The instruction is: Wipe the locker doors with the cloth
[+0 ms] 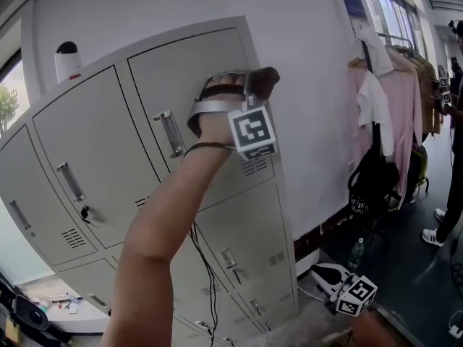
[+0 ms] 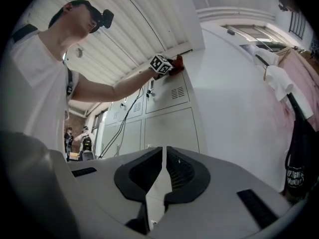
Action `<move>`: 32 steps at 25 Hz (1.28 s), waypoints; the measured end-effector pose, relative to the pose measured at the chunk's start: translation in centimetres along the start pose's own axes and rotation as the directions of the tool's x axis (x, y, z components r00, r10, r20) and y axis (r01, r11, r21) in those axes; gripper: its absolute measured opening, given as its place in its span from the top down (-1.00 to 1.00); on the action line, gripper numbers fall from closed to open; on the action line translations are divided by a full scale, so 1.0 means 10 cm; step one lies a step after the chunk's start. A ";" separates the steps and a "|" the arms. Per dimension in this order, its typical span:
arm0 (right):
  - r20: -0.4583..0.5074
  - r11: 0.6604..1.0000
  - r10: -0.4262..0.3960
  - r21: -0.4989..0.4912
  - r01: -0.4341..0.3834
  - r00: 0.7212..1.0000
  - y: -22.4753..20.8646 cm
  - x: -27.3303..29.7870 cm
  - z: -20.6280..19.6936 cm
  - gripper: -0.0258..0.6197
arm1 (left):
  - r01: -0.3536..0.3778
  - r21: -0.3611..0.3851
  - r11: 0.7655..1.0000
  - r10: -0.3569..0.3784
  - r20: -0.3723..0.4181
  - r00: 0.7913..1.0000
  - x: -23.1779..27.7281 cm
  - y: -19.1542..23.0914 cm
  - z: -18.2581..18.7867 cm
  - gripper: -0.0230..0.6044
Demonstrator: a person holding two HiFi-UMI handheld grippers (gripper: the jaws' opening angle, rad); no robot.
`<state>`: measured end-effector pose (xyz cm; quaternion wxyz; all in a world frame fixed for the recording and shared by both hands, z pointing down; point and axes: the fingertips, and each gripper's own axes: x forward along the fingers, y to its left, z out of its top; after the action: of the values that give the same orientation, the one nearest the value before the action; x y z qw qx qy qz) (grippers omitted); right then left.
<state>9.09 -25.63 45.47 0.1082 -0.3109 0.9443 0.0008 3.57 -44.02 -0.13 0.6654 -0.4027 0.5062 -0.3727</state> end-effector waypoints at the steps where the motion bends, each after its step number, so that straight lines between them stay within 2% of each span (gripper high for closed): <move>1: 0.005 1.000 -0.003 0.006 0.003 1.000 0.01 -0.01 0.01 0.86 | 0.004 -0.010 1.000 -0.004 0.010 1.000 0.02 -0.02 0.04 0.71; 4: 0.028 1.000 -0.004 0.017 0.004 1.000 0.01 -0.03 0.05 0.86 | -0.016 -0.039 0.999 0.017 0.016 1.000 0.00 0.06 -0.03 0.71; 8: 0.026 1.000 0.015 0.017 -0.015 1.000 0.05 0.01 0.06 0.86 | -0.097 -0.086 0.992 0.093 -0.050 0.994 -0.27 0.35 -0.56 0.71; 12: 0.009 0.998 0.069 0.007 -0.069 0.998 0.18 0.17 0.04 0.86 | -0.189 -0.132 0.973 0.169 -0.150 0.974 -0.69 0.72 -1.33 0.71; 14: -0.001 0.996 0.092 0.005 -0.092 0.996 0.23 0.24 0.01 0.86 | -0.214 -0.167 0.962 0.180 -0.196 0.964 -0.92 0.82 -1.66 0.71; 17: -0.006 0.992 0.122 0.014 -0.122 0.993 0.27 0.33 -0.05 0.86 | -0.233 -0.200 0.952 0.180 -0.250 0.951 -1.20 0.82 -1.98 0.71; 19: -0.013 0.990 0.139 0.019 -0.139 0.990 0.29 0.39 -0.09 0.86 | -0.264 -0.187 0.946 0.208 -0.271 0.940 -1.27 0.80 -2.05 0.71; 21: -0.022 0.989 0.150 0.020 -0.149 0.989 0.31 0.43 -0.12 0.86 | -0.285 -0.118 0.951 0.246 -0.271 0.931 -1.21 0.79 -1.97 0.71; 23: -0.023 0.989 0.150 0.020 -0.150 0.988 0.30 0.44 -0.13 0.86 | -0.266 -0.057 0.962 0.245 -0.244 0.938 -1.05 0.75 -1.77 0.71; 26: -0.018 0.990 0.138 0.024 -0.138 0.990 0.26 0.44 -0.12 0.86 | -0.199 -0.030 0.980 0.191 -0.182 0.965 -0.73 0.65 -1.35 0.71; 28: -0.018 0.991 0.130 0.025 -0.129 0.991 0.25 0.42 -0.13 0.86 | -0.162 0.017 0.987 0.163 -0.141 0.976 -0.49 0.60 -1.02 0.71; 32: -0.018 0.995 0.094 0.030 -0.094 0.995 0.21 0.32 -0.15 0.86 | -0.070 0.035 0.997 0.072 -0.063 0.995 -0.05 0.47 -0.37 0.71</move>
<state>5.03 -25.97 46.09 0.1033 -0.2646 0.9588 -0.0108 0.23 -42.32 -4.82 0.6681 -0.3613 0.5351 -0.3697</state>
